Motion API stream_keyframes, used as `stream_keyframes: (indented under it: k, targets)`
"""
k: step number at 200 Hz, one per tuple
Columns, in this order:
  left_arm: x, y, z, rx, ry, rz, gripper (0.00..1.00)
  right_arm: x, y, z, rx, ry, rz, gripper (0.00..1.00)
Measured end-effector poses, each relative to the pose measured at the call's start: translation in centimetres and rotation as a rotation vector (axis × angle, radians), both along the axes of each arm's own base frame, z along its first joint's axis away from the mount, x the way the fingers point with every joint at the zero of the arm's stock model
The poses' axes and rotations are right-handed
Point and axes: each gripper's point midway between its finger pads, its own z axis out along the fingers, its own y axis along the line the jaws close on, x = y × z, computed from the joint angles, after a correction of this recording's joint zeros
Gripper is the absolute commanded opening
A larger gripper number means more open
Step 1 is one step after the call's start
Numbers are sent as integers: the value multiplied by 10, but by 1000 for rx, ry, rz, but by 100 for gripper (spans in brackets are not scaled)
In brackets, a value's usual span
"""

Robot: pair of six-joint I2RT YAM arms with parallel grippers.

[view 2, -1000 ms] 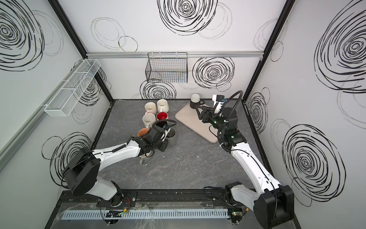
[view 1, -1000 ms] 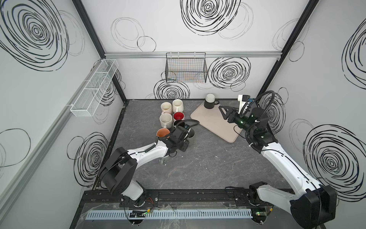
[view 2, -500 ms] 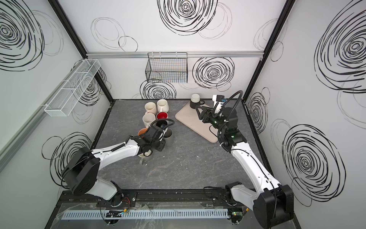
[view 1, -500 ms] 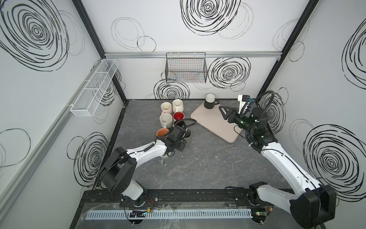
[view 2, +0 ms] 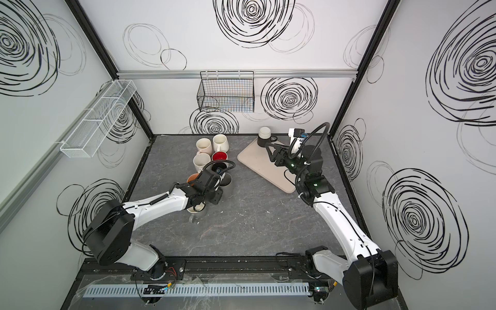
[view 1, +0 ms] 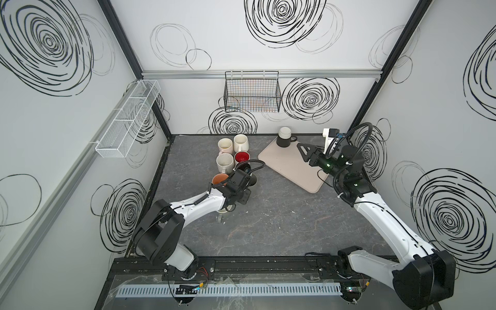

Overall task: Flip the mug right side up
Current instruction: 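Lower the light grey mug into the row with the left gripper while the right withdraws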

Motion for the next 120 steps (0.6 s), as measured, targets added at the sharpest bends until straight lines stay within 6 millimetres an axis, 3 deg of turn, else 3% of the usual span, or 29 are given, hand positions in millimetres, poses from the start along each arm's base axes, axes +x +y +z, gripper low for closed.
stream_keyframes:
  k: [25, 85, 120]
  targets:
    - [-2, 3, 1, 9, 6, -1, 0, 1, -1, -1, 1, 3, -4, 56]
    - [-3, 14, 2, 38, 11, 15, 33, 5, -2, -10, 1, 31, -5, 56]
    - [-2, 21, 12, 49, -18, 31, 43, 14, -5, -25, -8, 72, -18, 58]
